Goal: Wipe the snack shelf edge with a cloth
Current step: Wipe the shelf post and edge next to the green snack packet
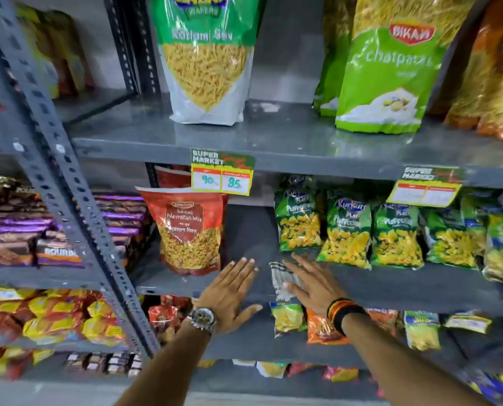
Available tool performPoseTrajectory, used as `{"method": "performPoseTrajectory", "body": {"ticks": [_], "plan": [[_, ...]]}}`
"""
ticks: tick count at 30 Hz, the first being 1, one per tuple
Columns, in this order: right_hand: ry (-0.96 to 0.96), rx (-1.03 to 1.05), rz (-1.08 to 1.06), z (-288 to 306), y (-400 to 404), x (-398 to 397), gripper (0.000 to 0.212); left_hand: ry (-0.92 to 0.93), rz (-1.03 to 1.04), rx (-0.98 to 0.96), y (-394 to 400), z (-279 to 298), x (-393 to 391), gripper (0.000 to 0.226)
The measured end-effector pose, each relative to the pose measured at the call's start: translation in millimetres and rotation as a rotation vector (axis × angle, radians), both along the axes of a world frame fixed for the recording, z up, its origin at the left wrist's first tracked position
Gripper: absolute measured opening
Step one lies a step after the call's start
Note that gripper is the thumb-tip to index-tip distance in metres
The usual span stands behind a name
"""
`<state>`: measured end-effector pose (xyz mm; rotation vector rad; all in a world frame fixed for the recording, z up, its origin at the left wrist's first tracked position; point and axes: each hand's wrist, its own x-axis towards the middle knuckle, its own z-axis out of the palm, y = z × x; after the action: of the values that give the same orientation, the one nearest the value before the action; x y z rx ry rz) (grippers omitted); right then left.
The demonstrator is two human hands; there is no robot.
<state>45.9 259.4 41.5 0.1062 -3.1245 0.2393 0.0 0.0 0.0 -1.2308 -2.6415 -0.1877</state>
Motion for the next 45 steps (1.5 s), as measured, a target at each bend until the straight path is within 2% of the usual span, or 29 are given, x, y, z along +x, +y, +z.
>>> {"method": "performPoseTrajectory", "body": {"ticks": [2,4,6,8,14,18,22,26,30,34,40,45], "plan": [[-0.018,0.005,-0.052,-21,-2,-12,0.073,-0.006,0.019,-0.033,2,-18,-15,0.082],[0.008,0.050,-0.151,-35,-12,-11,0.065,-0.026,0.041,-0.083,3,-32,-28,0.083],[0.048,0.036,-0.291,-30,-24,-10,0.053,-0.065,0.017,-0.114,6,-41,-34,0.083],[0.045,0.018,-0.337,-18,-26,-14,0.054,-0.076,-0.014,-0.117,6,-45,-40,0.082],[-0.033,-0.035,0.029,-25,-7,-34,0.069,-0.017,-0.010,-0.044,10,-59,-48,0.074],[0.077,-0.049,0.014,-52,-9,-39,0.054,-0.008,0.000,-0.017,10,-63,-46,0.074],[0.172,-0.103,0.013,-53,-9,-34,0.041,0.001,0.012,-0.061,11,-57,-43,0.074],[0.099,-0.277,0.017,-39,-9,-22,0.037,0.023,0.020,-0.100,0,-34,-18,0.070],[0.053,-0.609,0.031,12,-22,6,0.035,0.045,-0.017,-0.010,-31,25,33,0.066],[0.090,-0.821,0.252,93,-62,32,0.033,0.119,0.014,0.151,-88,110,59,0.064],[0.315,-0.753,0.574,224,-137,34,0.038,0.470,0.171,0.185,-178,263,28,0.064],[0.525,-0.675,0.614,318,-200,-14,0.036,0.693,0.281,0.158,-232,369,-24,0.064]]}}
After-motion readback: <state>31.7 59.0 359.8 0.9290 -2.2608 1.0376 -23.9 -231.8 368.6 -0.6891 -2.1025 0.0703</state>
